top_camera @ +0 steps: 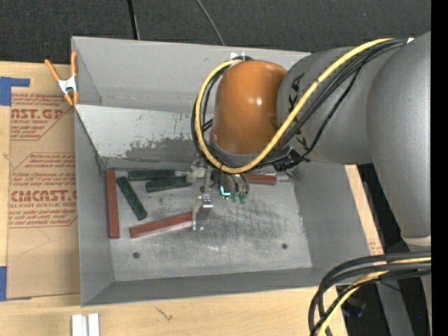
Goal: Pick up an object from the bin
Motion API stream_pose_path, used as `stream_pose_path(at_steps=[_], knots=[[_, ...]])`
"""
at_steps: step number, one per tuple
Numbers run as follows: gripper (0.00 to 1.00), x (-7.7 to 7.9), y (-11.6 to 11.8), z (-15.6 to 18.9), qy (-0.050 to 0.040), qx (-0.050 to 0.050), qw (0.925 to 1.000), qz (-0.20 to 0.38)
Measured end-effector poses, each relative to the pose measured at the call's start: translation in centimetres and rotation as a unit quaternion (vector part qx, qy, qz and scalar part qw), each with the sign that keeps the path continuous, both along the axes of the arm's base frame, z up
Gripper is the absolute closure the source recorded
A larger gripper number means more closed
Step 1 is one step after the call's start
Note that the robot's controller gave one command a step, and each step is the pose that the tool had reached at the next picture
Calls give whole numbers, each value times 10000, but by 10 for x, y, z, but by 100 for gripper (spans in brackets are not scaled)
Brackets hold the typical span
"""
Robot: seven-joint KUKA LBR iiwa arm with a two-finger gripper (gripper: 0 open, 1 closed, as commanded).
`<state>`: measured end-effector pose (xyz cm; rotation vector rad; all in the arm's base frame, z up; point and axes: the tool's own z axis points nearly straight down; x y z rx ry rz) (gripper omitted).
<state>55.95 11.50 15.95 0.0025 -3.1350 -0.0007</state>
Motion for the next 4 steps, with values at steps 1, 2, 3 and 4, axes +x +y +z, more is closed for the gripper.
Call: stream_pose_path(at_steps=[1,2,3,4], knots=[[0,2,-1,4,-37,4,10000,-4],[100,-18,-8,-79,-61,15,9988,-476],[100,-18,-8,-79,-61,15,9988,-475],[100,5,31,94,-75,12,9998,-195]])
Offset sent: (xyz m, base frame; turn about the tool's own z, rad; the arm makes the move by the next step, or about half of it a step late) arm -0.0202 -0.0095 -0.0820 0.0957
